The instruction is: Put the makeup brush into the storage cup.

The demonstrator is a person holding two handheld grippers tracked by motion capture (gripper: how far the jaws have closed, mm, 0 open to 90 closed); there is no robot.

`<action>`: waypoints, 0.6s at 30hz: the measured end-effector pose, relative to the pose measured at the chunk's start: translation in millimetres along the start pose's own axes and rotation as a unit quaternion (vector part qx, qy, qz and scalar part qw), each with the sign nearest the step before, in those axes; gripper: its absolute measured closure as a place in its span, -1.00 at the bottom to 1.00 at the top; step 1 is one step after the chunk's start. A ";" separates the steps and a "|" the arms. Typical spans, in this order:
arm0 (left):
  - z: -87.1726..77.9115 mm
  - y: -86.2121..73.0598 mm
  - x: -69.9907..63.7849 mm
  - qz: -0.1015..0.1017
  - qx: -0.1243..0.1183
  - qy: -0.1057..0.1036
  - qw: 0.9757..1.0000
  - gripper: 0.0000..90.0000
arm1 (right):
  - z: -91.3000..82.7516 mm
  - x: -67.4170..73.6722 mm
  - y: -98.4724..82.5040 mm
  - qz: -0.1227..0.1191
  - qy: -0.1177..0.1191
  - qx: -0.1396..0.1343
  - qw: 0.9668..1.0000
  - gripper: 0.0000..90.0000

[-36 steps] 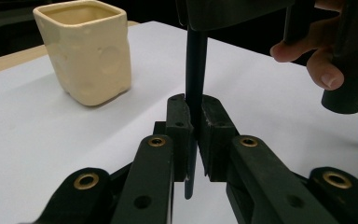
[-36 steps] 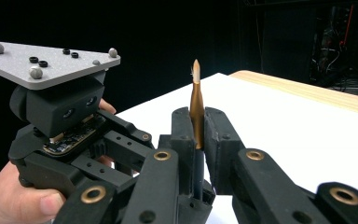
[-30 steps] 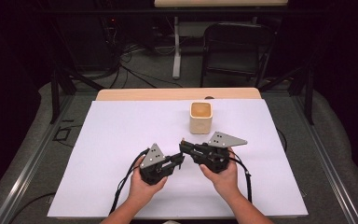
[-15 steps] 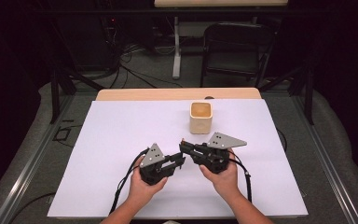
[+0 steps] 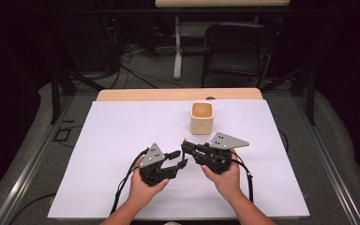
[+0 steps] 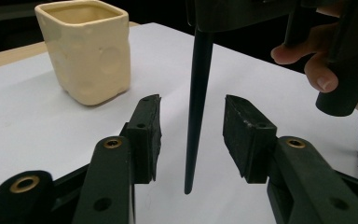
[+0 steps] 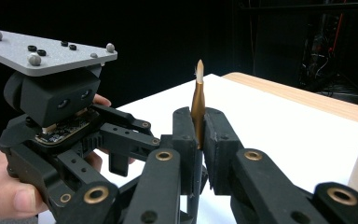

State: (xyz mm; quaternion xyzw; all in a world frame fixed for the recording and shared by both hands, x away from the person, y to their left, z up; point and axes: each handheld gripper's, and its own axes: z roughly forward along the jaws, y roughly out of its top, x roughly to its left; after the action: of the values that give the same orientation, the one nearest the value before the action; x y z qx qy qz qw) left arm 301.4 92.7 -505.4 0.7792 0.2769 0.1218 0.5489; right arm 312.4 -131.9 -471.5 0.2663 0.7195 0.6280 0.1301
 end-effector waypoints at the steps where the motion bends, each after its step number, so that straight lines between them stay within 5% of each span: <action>1: -0.1 -0.1 0.4 0.000 0.000 -0.001 1.000 0.21 | -0.1 0.2 0.0 0.000 0.000 0.001 1.000 0.86; 18: -1.3 -0.7 1.3 -0.002 0.000 0.012 1.000 -0.01 | -1.3 -0.5 0.5 -0.001 -0.002 -0.002 1.000 0.86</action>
State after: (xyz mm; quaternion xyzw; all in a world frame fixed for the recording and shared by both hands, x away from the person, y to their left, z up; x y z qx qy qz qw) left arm 301.7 94.7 -505.7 0.7770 0.2851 0.1297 0.5460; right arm 312.2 -133.3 -470.9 0.2665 0.7180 0.6291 0.1330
